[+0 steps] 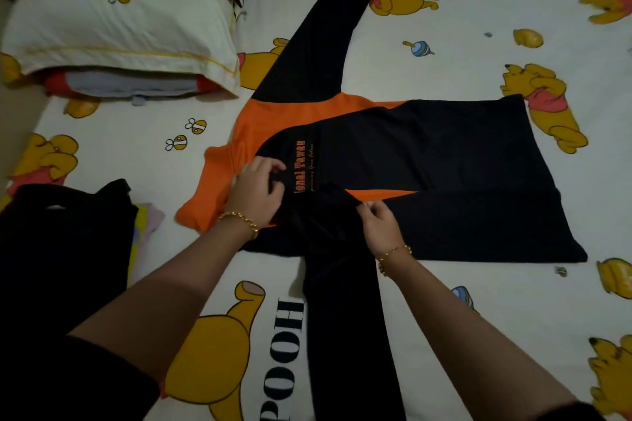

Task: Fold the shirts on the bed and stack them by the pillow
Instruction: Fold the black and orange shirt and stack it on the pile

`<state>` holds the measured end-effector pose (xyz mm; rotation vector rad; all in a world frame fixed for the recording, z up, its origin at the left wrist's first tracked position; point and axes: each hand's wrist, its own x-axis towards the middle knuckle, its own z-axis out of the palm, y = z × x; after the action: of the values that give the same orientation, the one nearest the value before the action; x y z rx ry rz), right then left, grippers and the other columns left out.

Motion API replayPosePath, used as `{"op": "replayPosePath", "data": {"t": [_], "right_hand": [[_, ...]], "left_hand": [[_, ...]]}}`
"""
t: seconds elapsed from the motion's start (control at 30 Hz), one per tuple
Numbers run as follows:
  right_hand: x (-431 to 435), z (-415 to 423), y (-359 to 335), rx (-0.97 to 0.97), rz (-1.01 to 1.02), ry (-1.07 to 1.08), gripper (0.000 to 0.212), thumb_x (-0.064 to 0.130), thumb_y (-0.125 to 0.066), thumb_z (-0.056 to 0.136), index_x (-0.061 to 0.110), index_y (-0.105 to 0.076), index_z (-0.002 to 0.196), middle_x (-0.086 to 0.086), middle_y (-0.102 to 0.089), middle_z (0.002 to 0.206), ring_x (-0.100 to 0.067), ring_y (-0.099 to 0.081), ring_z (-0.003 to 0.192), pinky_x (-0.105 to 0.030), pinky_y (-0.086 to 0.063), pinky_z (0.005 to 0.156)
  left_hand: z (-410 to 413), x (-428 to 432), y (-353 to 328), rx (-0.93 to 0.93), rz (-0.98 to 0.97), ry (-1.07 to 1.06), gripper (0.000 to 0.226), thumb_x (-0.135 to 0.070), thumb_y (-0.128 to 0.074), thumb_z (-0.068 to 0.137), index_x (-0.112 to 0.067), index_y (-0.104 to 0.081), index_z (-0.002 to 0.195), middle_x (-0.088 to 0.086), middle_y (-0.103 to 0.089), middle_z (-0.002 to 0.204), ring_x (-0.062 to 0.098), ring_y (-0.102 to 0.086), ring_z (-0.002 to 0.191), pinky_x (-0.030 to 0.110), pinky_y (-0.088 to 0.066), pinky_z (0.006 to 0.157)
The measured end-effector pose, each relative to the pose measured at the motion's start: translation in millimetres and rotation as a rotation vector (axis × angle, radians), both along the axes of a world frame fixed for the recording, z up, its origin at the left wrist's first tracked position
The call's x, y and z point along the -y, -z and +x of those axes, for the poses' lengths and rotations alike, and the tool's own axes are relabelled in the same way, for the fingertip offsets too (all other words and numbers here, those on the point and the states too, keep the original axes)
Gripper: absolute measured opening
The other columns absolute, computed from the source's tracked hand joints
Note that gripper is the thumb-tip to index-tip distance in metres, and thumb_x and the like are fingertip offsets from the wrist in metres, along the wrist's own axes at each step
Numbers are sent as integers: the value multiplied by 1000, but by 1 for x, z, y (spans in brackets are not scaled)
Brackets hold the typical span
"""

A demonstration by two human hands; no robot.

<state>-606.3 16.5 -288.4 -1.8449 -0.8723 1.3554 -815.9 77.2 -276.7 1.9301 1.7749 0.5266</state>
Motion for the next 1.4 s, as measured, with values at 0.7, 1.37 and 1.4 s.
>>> {"op": "replayPosePath", "data": {"t": [0.7,1.37,1.4], "right_hand": [[2,160,-24,-547,-641,-470,33,40,-58,82,17,-73,100,-5,-73,90,-17,-69,74,-26,-55,62],[-52,273,-21,1121,66,-436,33,30,-56,90,18,-55,121,-9,-54,123,-29,-50,115,-46,-39,99],[-46,270,-15,1145,106,-433,42,26,-56,89,17,-49,129,-9,-48,131,-29,-44,123,-49,-34,104]], "left_hand": [[72,0,45,161,-193,-181,12,-20,-50,97,-15,-52,86,8,-62,81,22,-58,76,26,-39,67],[100,-6,41,-58,-59,-360,18,-18,-46,96,-9,-53,110,15,-56,111,33,-50,107,47,-42,89],[104,-2,39,-111,-33,-364,24,-20,-47,96,-9,-52,117,15,-52,120,33,-45,115,50,-37,96]]}}
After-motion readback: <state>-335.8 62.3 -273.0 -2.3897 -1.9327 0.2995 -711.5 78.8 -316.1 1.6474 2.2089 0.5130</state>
